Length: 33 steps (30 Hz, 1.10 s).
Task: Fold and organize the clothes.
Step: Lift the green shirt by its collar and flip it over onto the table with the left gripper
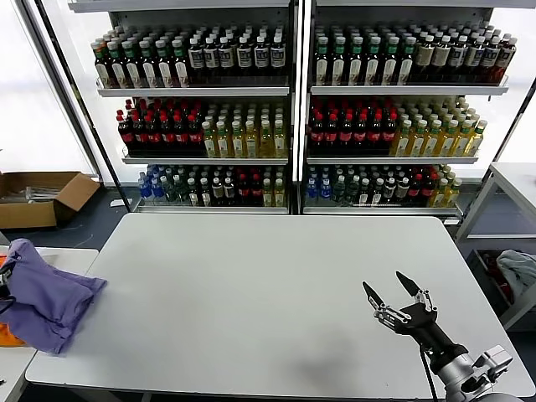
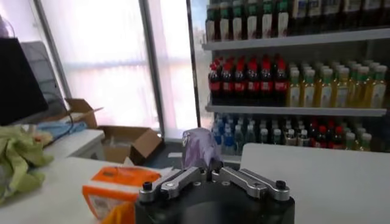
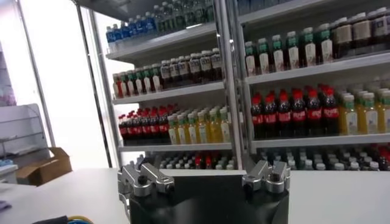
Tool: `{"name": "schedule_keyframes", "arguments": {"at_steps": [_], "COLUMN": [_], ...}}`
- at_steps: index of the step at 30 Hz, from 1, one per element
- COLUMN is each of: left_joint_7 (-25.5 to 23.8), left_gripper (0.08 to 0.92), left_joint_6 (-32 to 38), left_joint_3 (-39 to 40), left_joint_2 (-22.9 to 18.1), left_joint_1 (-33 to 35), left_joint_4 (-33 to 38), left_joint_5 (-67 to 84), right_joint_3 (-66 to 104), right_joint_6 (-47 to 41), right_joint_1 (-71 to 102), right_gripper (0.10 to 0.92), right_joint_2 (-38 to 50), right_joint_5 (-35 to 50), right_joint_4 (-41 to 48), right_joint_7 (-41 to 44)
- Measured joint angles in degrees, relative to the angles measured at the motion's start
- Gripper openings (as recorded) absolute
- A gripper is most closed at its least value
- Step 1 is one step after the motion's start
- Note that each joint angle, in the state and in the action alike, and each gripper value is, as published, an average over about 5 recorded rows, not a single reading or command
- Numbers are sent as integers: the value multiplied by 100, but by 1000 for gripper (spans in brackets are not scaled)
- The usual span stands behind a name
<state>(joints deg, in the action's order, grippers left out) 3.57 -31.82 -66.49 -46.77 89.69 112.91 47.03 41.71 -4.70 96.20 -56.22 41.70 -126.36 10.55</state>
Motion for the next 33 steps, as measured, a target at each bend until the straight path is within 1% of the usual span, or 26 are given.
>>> {"name": "schedule_keyframes", "arguments": {"at_steps": [5,12,18,23,26,30,33], "left_joint_7": [331,911,1503,1940,2058,2071,1986], "left_gripper": [97,97,97,101,149,265,352], "left_joint_6": [-13,-19,-47,-11,26,56,65], "left_joint_3": [894,2735,4172,5046,5355,5534,5490], "left_joint_2": [-217,-543,-811,-1058,-1161,-1204,-1183], "left_joint_1": [-92,-434,-1082,-1664,-1907,-2070,-2081], "left_joint_4": [594,900,921,970,1002,1121,1261], "left_joint_5": [-451,-907,-556,179,604,1085,1327], "right_joint_3": [48,202,228,84,-83,-404,-750], "right_joint_6": [1,-7,-129,-395,-603,-938,-1198], "right_joint_1": [62,252,318,253,152,-83,-364], "right_gripper": [823,823,823,823,823,823,823], "right_joint_2": [-34,-29,-48,-5,51,146,204], "right_joint_5": [-6,-6,-82,-143,-110,40,179], "right_joint_4": [-80,-249,-358,-386,-390,-354,-273], "right_joint_7": [-10,-29,-156,-404,-610,-957,-1210]}}
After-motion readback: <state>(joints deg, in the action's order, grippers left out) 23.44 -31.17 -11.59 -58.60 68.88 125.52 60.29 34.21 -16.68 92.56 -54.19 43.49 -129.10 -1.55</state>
